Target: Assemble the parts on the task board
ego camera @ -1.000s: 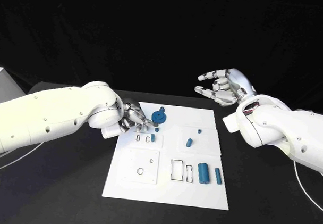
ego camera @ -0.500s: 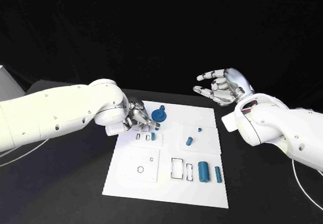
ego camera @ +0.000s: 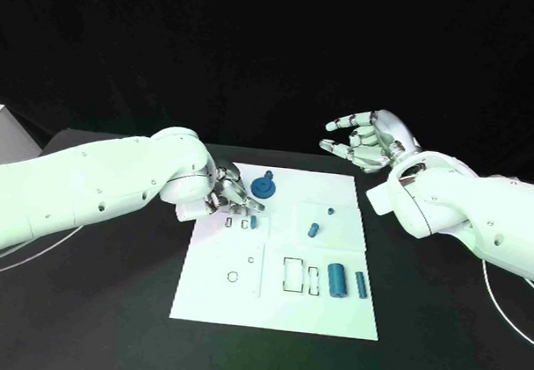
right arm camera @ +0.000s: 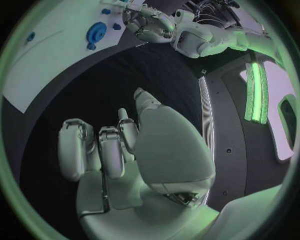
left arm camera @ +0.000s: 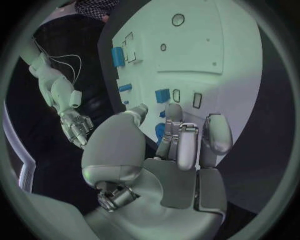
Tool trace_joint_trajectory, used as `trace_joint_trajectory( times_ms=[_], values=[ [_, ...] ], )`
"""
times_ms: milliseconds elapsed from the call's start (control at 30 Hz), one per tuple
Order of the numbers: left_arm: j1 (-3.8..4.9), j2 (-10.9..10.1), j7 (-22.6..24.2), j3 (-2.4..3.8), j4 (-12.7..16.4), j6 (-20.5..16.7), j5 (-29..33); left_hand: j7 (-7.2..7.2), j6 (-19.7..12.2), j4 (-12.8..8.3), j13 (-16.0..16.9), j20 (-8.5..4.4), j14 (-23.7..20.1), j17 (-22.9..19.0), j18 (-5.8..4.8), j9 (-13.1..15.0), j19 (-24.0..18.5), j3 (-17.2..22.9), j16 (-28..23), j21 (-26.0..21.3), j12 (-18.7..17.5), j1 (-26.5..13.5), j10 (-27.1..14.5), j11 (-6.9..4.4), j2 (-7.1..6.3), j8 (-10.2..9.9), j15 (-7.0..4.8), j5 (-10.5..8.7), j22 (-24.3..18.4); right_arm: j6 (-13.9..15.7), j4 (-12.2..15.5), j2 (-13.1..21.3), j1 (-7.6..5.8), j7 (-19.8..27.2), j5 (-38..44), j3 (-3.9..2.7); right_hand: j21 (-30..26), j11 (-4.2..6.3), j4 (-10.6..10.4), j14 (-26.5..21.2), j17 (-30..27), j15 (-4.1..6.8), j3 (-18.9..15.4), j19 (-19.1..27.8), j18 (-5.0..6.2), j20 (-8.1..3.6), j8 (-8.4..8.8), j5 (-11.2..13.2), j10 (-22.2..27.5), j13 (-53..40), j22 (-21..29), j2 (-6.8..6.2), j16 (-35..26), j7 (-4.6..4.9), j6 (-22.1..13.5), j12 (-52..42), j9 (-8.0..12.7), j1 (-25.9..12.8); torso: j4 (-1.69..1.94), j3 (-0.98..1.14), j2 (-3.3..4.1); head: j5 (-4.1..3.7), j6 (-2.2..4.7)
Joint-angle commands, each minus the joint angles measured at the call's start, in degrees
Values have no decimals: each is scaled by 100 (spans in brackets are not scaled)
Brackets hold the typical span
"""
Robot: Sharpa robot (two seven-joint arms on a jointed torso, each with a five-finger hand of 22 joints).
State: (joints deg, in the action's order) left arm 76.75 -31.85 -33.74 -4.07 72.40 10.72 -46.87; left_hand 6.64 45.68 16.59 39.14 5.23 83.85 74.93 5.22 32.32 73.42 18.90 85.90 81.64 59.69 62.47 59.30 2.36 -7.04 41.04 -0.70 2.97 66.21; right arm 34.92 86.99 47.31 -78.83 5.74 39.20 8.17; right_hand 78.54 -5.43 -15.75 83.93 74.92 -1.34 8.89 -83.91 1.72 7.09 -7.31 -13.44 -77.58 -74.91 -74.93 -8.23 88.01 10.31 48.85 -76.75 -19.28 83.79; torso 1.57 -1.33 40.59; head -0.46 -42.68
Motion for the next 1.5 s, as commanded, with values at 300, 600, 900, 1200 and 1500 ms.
trace_joint_trajectory(
  times_ms=[300,600,900,1200,1500],
  values=[
    [4,88,-45,-34,-121,221,3,-35,-24,-12,46,-7,261,645,-47,24,56,16,57,39,53,106,30,-11,8,32,-41,-15,54,-73,-5,-19,9,27,25,3,32,7,-9,478,1036,39,36,-55,102,-28,-28,-31,-2,-258,-752,-41,-5,2,16,-5,5,7,-3,-2,0,-10,-36],
    [-3,121,-25,-70,-169,302,105,-39,-24,-19,51,-8,265,653,-49,43,63,37,61,49,64,164,28,-15,15,42,-44,-14,73,-85,-10,-43,16,31,30,9,44,7,-15,479,1036,40,42,-62,99,-28,-32,-40,-17,-271,-761,-37,-6,0,21,-21,5,1,4,-3,-1,-28,-73],
    [-10,154,-11,-84,-211,347,136,-41,-23,-22,74,-9,273,672,-52,51,71,49,69,56,81,192,40,-16,22,46,-45,-14,88,-92,-8,-60,19,35,33,10,37,9,-21,475,1021,40,47,-60,101,-29,-37,-48,-16,-268,-756,-36,-12,-1,27,-19,4,-8,-2,-1,-7,-43,-103],
    [-16,178,15,-92,-203,398,146,-50,-8,-32,157,-11,283,695,-54,79,74,78,80,66,146,273,91,-25,18,65,-51,-14,104,-96,-9,-73,21,27,34,11,32,9,-26,476,1024,41,47,-59,101,-29,-40,-54,-17,-267,-753,-39,-11,-2,30,-20,4,-16,0,3,-7,-58,-115],
    [-20,207,33,-96,-238,399,149,-62,5,-45,205,-15,307,752,-60,97,92,115,104,82,186,356,122,-35,22,73,-60,-14,139,-112,-15,-89,22,12,39,12,26,11,-34,474,1018,42,51,-57,103,-31,-44,-67,-16,-265,-749,-39,-14,-3,35,-19,4,-28,4,5,-3,-71,-121]
  ],
)
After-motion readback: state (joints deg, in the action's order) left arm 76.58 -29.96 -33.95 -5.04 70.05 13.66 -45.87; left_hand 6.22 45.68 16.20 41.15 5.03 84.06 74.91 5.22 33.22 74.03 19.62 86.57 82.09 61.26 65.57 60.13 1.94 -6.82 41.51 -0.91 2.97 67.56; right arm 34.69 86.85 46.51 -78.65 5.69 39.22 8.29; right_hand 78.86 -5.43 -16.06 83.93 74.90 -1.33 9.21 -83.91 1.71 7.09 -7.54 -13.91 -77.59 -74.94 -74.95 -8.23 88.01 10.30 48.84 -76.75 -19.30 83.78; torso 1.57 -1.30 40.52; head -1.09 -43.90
